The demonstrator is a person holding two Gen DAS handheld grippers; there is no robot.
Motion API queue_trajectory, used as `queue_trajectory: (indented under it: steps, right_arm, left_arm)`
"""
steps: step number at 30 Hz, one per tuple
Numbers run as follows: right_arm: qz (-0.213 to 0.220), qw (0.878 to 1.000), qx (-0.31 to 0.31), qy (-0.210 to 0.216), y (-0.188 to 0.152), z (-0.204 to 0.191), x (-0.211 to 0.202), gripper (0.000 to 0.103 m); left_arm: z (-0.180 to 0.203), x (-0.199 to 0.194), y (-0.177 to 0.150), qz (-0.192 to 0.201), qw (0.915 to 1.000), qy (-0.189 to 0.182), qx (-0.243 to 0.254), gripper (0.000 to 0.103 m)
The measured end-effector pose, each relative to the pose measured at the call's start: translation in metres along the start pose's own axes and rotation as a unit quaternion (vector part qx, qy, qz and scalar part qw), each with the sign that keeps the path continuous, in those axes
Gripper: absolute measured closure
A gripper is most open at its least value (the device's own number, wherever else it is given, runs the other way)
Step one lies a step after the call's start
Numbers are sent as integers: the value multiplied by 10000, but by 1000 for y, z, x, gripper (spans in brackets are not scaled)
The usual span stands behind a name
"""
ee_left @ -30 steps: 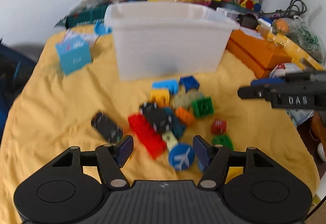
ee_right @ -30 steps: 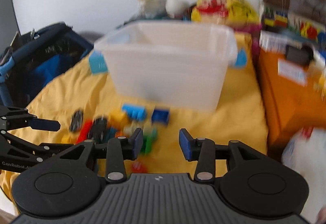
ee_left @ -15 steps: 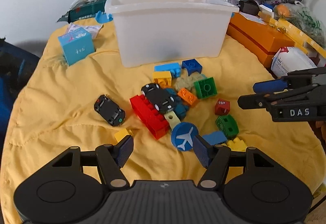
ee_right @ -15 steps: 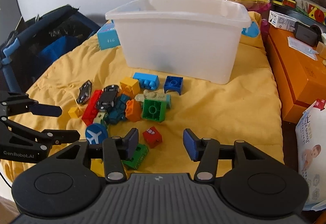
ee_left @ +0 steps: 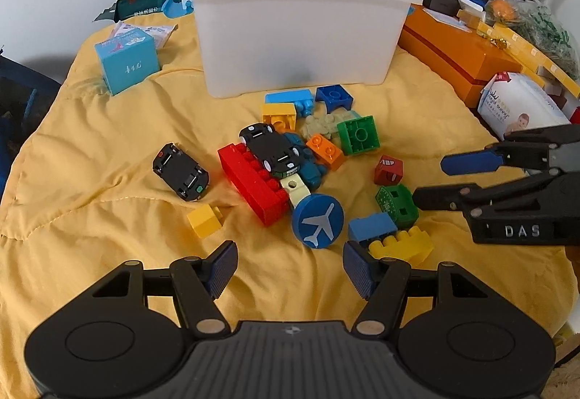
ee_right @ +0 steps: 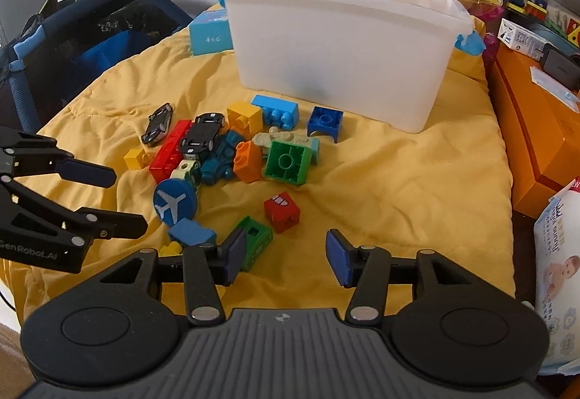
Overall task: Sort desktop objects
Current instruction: 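Move both open grippers back over the toy pile, then grasp the yellow brick with the right gripper and lift it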
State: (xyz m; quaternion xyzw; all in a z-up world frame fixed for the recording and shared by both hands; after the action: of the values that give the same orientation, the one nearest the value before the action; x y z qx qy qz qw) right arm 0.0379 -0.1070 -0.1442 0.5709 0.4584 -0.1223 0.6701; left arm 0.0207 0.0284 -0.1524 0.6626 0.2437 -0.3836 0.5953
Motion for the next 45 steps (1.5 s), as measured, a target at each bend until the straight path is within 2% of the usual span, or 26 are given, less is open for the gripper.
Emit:
queue_trajectory:
  steps: [3,7,10,16,19,21,22,25,28,35,38,42,45]
  right_arm:
    - [-21,10000,-32,62,-2,-3,0,52]
    - [-17,9997,-153,179,-1,-13,-1,60]
    - [-42,9994,-230,271,1,-21,2,64]
    - [-209,9993,144,284,1,-24,13,64]
    - [-256,9993,180,207,-1,-22,14,64]
    - [-312,9994,143,108,-4,-18,17,71]
    - [-346,9993,128,-3,-7,-14,17,78]
    - [-364,9993,72,-21,-8,-9,13,79]
    - [-304,9995,48,-50,-8,-10,4,76]
    - [-153,9978,-213,609,-6,-30,-8,74]
    - [-243,9932,-386,1075,-4,-37,-2,72]
    - [-398,9885,-176,1450,-2,-37,10,70]
    - [-548,9846,-383,1617,-7,-47,5,70]
  left_arm:
    - [0,-1,1,51,10000,-33,26,36]
    - [1,1,-4,-9,9999,-125,66,43]
    - [0,0,-5,7,9998,-161,108,43]
    - [-3,2,-4,17,9996,-215,155,44]
    - [2,3,-3,29,9991,-343,262,44]
    - [8,4,-3,41,9984,-450,348,44]
    - [13,3,-1,63,9976,-554,407,44]
    - [28,2,1,69,9944,-832,646,45]
    - [37,2,-1,49,9925,-900,820,45]
    - [30,7,-10,-155,9926,-981,696,45]
    - [28,6,-12,-150,9929,-950,706,45]
    - [27,5,-16,-207,9931,-921,699,45]
    - [25,2,-19,-193,9938,-870,666,45]
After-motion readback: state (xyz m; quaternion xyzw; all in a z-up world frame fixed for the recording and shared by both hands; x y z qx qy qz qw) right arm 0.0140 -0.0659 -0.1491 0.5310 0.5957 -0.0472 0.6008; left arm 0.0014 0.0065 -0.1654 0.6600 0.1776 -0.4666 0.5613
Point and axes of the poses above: each gripper's, at about its wrist camera, not at the fingertips, and x roughly the way its jaws point, z to its right, y to its top, the point moved 10 cm from there along x, roughly the way its jaws point, and after that the axes turned 3 degrees about y, right-handed, at the moved point
